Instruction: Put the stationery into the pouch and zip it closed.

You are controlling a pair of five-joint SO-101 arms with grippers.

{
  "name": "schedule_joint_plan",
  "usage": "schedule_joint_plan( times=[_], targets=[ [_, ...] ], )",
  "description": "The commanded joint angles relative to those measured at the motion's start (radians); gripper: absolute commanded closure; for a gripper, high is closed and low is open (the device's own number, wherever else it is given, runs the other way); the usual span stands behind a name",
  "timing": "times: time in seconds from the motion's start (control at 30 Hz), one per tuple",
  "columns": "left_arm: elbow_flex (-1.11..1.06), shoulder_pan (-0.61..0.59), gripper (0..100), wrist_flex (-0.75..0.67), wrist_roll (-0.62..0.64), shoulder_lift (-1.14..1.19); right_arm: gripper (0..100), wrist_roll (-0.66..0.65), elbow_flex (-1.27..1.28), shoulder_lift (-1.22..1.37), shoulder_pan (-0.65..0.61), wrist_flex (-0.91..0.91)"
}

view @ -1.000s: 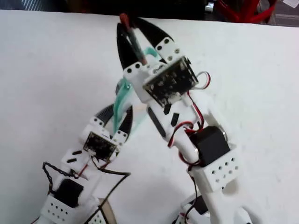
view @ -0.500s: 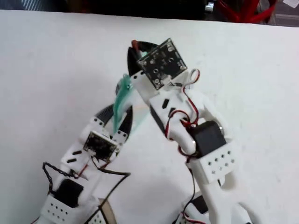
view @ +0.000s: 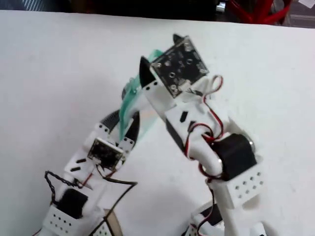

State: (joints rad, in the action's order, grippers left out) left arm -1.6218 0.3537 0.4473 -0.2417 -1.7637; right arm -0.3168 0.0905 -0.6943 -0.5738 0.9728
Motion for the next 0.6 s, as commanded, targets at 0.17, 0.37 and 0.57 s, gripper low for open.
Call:
schedule_joint_plan(
  times=[0.17,0.37,0.57],
  targets=[
    [0.006,-0.005,89,-0.003,-0.012,0.013,93.0,0.006,-0.063,0.076,-0.008,0.013],
    [0.005,0.001,90,-0.002,-0.012,0.013,71.4,0.000,-0.241,0.196,-0.117,0.180],
    [0.003,0.001,94,-0.003,-0.015,0.012,77.2,0.005,-0.477,0.435,-0.108,0.412]
  ],
)
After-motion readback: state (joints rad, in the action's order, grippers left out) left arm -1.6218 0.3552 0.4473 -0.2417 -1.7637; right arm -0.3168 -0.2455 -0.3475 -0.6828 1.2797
